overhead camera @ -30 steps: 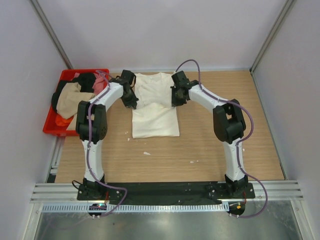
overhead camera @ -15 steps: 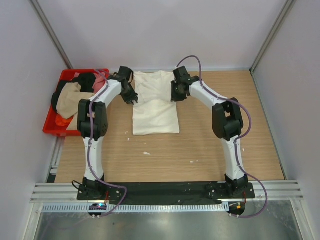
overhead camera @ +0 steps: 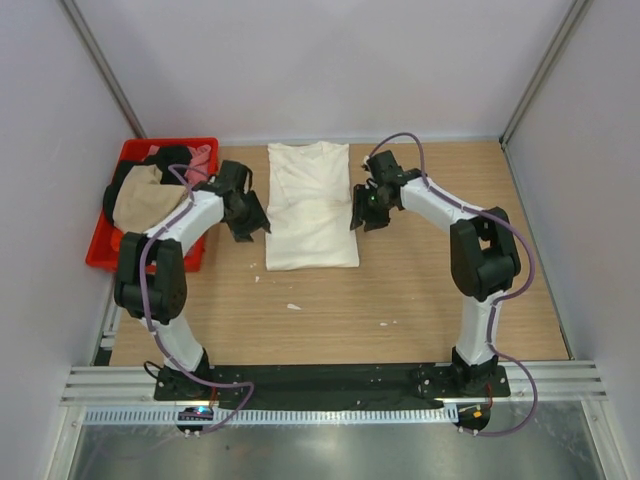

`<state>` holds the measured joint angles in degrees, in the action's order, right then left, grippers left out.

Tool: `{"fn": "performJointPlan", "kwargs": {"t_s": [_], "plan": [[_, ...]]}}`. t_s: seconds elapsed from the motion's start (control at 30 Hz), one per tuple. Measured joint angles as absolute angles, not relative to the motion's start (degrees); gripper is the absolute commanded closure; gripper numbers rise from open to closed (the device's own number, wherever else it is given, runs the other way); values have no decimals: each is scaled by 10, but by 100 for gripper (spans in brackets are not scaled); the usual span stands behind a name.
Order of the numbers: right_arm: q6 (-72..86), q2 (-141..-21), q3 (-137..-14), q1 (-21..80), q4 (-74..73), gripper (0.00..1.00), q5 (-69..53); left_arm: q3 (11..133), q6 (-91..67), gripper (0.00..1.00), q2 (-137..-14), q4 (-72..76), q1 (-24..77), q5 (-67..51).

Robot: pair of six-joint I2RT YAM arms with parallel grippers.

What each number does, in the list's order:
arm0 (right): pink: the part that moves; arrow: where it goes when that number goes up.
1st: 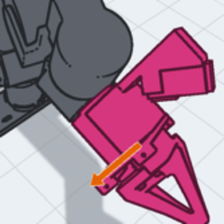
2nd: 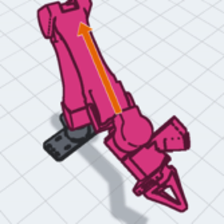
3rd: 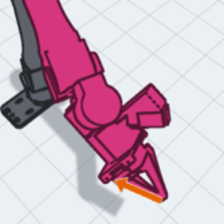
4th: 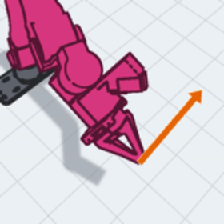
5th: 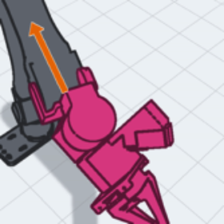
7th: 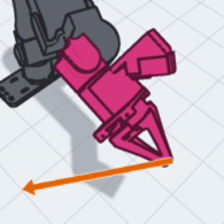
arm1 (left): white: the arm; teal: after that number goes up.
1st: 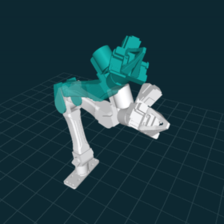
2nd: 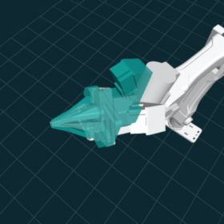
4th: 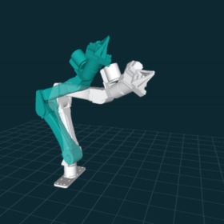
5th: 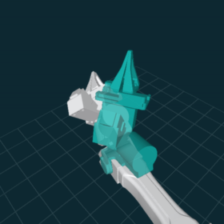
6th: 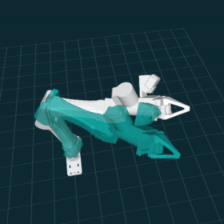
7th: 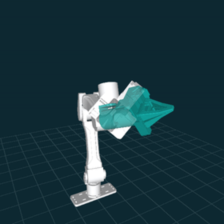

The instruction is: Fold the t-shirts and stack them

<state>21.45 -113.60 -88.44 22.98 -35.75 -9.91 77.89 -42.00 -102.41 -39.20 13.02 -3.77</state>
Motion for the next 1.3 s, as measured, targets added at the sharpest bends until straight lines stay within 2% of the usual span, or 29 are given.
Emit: {"fn": "performJointPlan", "kwargs": {"t_s": [0.17,0.37,0.43,0.53,0.57,0.63,0.67,0.7,0.73,0.77,1.03,1.07,1.13,1.17,1.2,1.3], "plan": [[208,-1092,-802,232,-347,51,-156,674,-418,44,-1011,-365,163,-63],[202,-1086,-755,232,-322,51,-206,656,-413,46,-1011,-356,172,-65],[200,-1086,-738,232,-311,51,-210,656,-410,49,-1011,-354,172,-61],[200,-1086,-709,232,-301,52,-219,656,-401,59,-1012,-354,172,-57],[200,-1086,-701,232,-297,53,-222,656,-400,68,-1014,-353,172,-56],[199,-1086,-691,232,-294,64,-225,656,-397,77,-1022,-352,172,-57],[198,-1086,-687,232,-289,72,-227,656,-396,88,-1026,-352,172,-57],[196,-1086,-683,232,-284,89,-229,655,-395,94,-1031,-351,172,-57],[194,-1086,-680,232,-280,96,-231,653,-396,99,-1034,-350,172,-57],[196,-1084,-674,232,-273,99,-232,650,-396,100,-1034,-350,172,-57],[229,-991,-568,233,-243,99,-228,603,-405,99,-998,-355,194,-57],[237,-970,-545,234,-241,99,-226,593,-407,93,-989,-357,201,-58],[251,-934,-504,235,-237,99,-222,567,-414,88,-965,-361,218,-58],[257,-920,-487,236,-239,99,-219,557,-417,78,-955,-365,226,-57],[265,-904,-465,236,-236,97,-213,545,-419,73,-944,-367,234,-57],[287,-862,-410,236,-240,83,-202,512,-429,62,-911,-379,249,-60]]}}
